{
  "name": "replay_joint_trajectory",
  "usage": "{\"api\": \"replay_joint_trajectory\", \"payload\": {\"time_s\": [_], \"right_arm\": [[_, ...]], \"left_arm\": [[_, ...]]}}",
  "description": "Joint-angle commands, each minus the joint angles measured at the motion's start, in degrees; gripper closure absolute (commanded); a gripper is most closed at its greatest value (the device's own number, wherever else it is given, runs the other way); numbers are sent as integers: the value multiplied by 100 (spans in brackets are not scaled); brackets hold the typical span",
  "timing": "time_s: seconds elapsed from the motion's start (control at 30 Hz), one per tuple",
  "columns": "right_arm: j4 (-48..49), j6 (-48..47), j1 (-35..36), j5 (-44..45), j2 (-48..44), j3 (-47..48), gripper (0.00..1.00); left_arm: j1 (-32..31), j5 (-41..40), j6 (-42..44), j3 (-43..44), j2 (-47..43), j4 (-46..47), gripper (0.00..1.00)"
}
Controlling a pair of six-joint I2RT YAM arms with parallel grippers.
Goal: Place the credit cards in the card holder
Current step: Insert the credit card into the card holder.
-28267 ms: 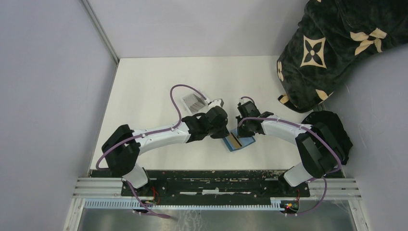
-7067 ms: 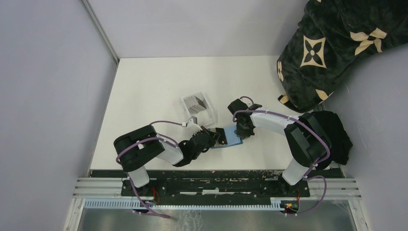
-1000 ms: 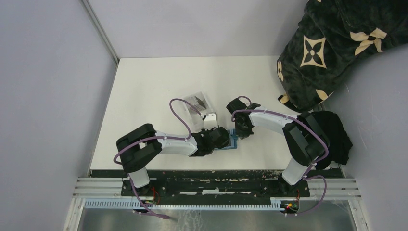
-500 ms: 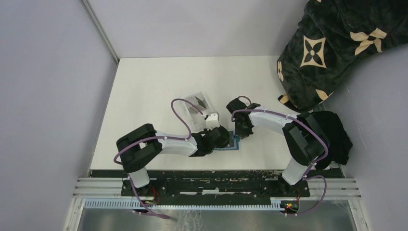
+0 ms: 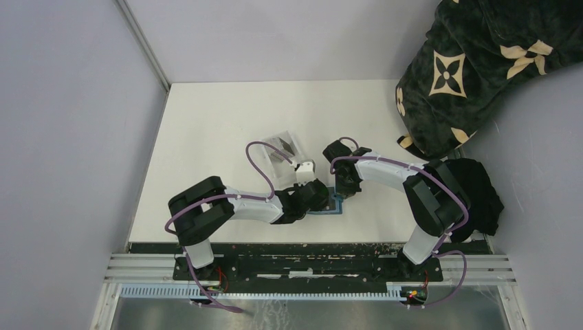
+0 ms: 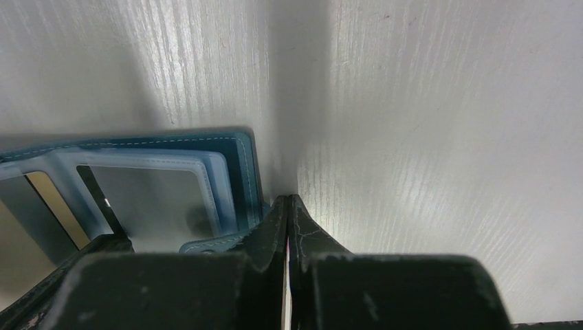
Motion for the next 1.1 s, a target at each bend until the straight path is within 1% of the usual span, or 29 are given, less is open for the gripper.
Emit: {"api": "replay_joint_trajectory", "payload": {"time_s": [0.0,0.3,0.43,0.53,0.83,0.97,1.07], "right_arm": [[462,216,131,-347,505,-209,99],[471,200,137,-344,532,-193,99],[481,197,139,-345,544,-185,99],[484,196,133,-345,562,-191,99],[462,141,139,-336,572,-160,99],[440,122,137,-335,604,-128,99],[427,103,131,-325,618,-104,99]], "left_arm": [[-18,24,290,-28,11,357,97],[-22,-266,272,-162,-365,397,96],[-13,-481,204,-227,-506,238,90],[-9,-486,161,-250,-513,155,85],[-2,-440,66,-103,-336,-195,78],[0,-376,98,-87,-273,-188,72],[0,-305,120,-43,-213,-162,71]]}}
